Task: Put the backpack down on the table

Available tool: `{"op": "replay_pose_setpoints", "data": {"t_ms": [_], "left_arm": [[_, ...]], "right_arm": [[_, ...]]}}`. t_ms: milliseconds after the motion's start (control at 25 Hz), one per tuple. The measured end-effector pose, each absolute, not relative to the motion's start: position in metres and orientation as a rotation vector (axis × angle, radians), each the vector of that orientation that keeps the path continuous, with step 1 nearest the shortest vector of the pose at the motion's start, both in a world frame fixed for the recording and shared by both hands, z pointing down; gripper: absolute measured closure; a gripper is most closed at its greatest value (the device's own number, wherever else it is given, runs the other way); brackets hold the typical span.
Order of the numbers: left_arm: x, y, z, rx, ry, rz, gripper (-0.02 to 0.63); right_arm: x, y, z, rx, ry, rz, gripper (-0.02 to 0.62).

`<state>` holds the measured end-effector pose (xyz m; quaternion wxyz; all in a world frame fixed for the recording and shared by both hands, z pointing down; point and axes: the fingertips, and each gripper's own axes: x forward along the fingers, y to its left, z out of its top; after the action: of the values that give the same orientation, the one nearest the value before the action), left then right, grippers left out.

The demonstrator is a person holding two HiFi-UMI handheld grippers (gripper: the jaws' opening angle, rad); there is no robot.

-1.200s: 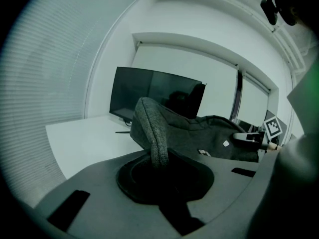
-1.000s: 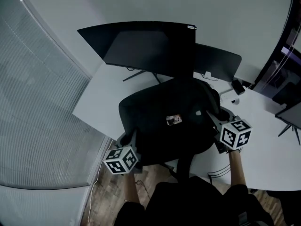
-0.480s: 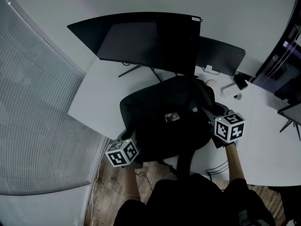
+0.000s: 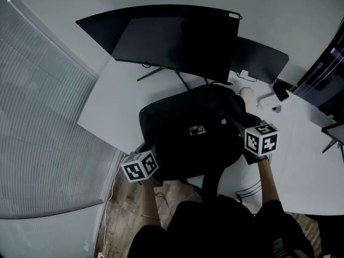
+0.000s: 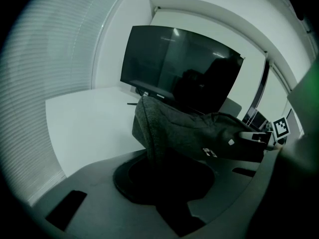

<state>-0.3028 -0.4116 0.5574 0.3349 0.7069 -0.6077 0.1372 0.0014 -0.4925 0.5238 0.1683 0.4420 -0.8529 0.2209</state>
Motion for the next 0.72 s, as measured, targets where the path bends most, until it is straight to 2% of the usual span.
{"op": "replay_pose_setpoints", "data": {"t_ms": [720], "left_arm": [[-0.315, -0.418, 0.584, 1.735, -1.688, 0.488, 0.453]], "right_arm": [[0.0, -0.502, 0.556, 1.235, -2.28, 0.618, 0.474]]}}
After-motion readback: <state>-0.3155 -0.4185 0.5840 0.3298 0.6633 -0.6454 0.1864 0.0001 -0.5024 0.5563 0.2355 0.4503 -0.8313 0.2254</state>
